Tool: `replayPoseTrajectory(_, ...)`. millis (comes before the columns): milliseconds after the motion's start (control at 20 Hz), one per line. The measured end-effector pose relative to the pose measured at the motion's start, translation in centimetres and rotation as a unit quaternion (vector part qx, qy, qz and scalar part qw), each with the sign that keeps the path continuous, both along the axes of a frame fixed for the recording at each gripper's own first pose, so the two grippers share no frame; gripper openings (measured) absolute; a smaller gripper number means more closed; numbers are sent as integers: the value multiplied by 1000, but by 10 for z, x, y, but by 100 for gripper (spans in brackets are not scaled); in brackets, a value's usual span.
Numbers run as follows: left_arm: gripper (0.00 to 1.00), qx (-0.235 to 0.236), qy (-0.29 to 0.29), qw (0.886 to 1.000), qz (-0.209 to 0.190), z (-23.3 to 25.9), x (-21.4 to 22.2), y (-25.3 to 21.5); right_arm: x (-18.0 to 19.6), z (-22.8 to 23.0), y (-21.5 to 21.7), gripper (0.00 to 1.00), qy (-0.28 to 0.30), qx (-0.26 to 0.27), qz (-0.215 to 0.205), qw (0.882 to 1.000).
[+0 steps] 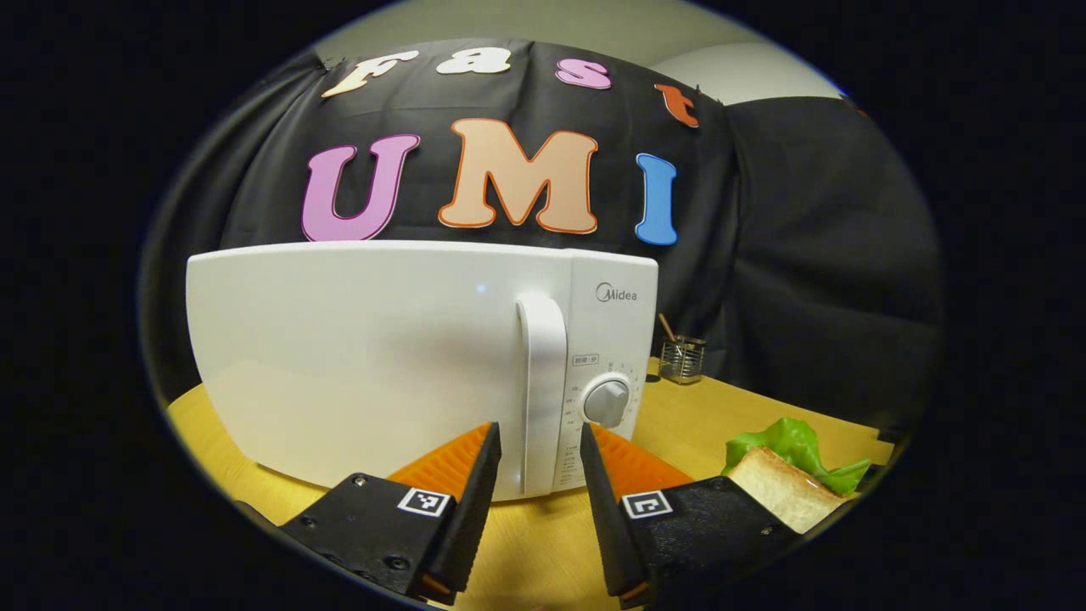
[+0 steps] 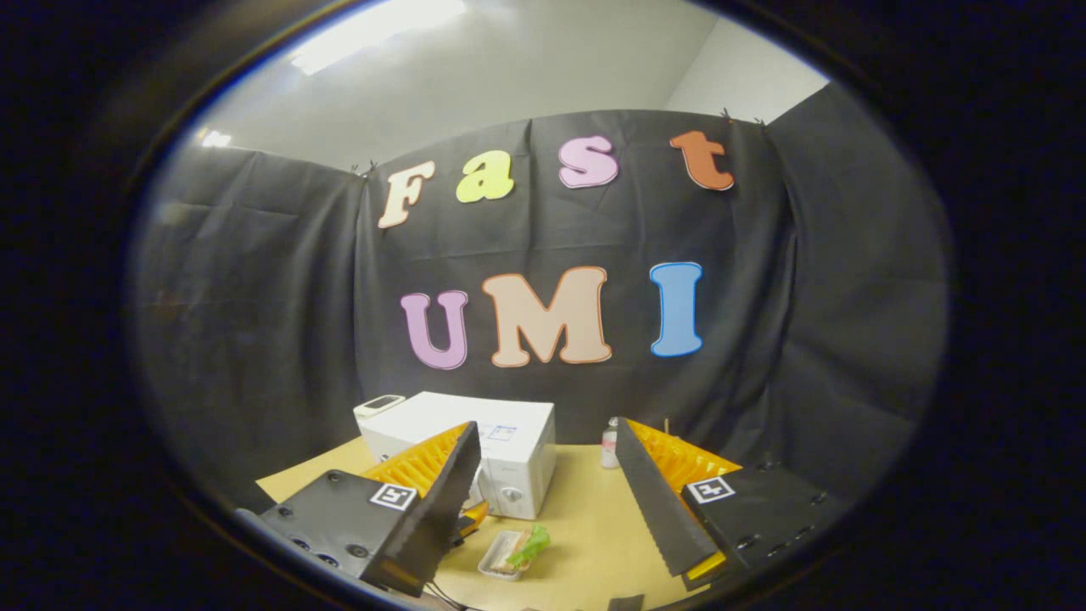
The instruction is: Open the microwave oven with the left hand, put the food in, and close the microwave oven.
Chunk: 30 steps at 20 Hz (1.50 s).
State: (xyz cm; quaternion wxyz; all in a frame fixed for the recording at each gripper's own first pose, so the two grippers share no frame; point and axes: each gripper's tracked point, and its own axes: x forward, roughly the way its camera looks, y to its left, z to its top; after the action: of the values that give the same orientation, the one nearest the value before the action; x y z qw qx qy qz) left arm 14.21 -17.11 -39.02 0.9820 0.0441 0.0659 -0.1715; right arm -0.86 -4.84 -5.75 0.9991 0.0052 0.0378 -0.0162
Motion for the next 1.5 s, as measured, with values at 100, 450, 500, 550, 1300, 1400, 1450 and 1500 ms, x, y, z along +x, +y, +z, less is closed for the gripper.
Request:
replayPoseTrajectory(100, 59, -2, -7, 1000, 13, 1, 7, 3, 2, -2, -3, 91, 1, -5, -3, 1000)
replayPoseTrajectory(450, 58, 3, -5, 999, 37, -7, 19, 4, 9, -19, 1, 92, 3, -26, 3, 1000)
replayPoseTrajectory(500, 56, 6, -2, 999, 36, -10, 20, 3, 11, -19, 2, 92, 2, -28, 2, 1000)
replayPoseTrajectory(550, 53, 11, -1, 999, 39, -10, 20, 3, 11, -20, 4, 92, 1, -30, 4, 1000)
replayPoseTrajectory(1300, 20, 6, -9, 999, 34, -8, 22, 3, 4, -20, 9, 92, -7, 2, 21, 1000)
replayPoseTrajectory(1400, 15, 5, -7, 999, 33, -9, 21, 3, 2, -20, 8, 92, -9, 1, 18, 1000)
replayPoseTrajectory(1450, 14, 2, -7, 999, 34, -10, 23, 2, 1, -20, 5, 92, -11, -1, 14, 1000)
replayPoseTrajectory(1500, 12, -2, -9, 999, 37, -8, 22, 3, 0, -19, 4, 92, -14, -4, 11, 1000)
